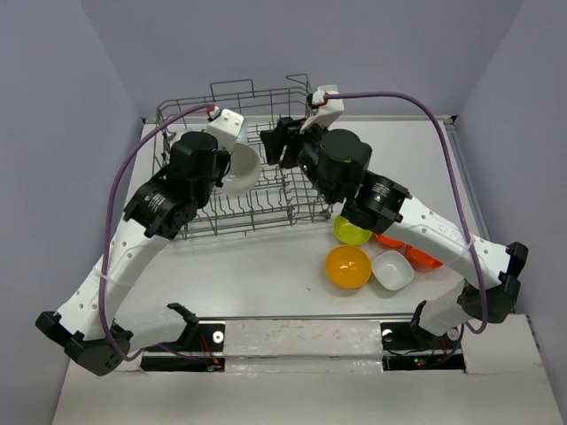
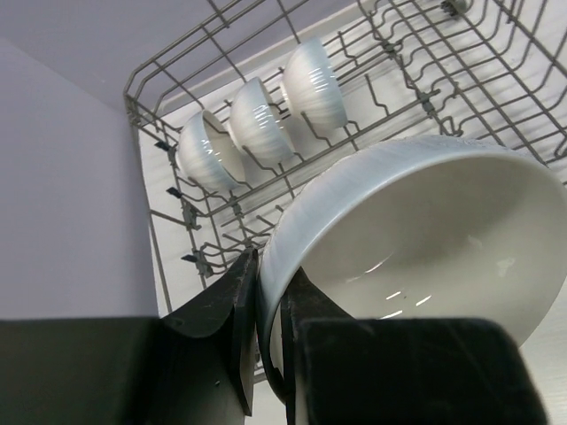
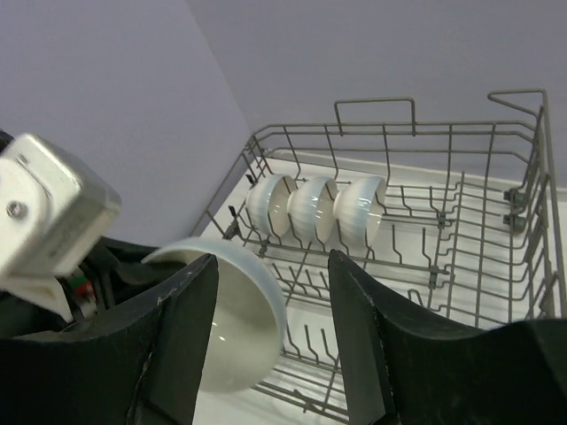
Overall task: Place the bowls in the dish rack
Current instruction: Pass from the right arm to the left, then insert the bowl into the dish rack.
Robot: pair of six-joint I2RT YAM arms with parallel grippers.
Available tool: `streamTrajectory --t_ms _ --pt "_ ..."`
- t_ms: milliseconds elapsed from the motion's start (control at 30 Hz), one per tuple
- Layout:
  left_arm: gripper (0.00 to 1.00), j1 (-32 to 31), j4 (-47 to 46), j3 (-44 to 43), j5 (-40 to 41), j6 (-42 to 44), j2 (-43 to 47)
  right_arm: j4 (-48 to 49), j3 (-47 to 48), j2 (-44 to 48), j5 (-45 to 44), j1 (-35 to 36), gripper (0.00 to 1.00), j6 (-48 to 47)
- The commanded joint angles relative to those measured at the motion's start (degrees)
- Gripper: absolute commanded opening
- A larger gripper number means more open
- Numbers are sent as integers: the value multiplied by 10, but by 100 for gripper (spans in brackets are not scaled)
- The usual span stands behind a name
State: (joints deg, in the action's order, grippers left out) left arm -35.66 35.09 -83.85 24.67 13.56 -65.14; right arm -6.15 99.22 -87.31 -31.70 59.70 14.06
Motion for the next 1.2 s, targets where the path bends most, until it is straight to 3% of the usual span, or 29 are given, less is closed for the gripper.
streamTrajectory --t_ms 0,200,400,633,1167 --pt "0 31 -41 -12 97 -5 -2 -17 -35 57 -52 2 59 16" --pt "0 88 -23 -18 272 -20 -45 -82 -108 148 -97 2 60 39" --pt "0 141 -1 22 358 -53 -83 -135 -167 216 -120 2 60 56" --pt "0 177 -50 92 411 -47 -85 -163 -207 250 -120 2 60 76" --pt "0 186 -90 115 500 -34 -167 -214 -290 349 -108 2 60 111"
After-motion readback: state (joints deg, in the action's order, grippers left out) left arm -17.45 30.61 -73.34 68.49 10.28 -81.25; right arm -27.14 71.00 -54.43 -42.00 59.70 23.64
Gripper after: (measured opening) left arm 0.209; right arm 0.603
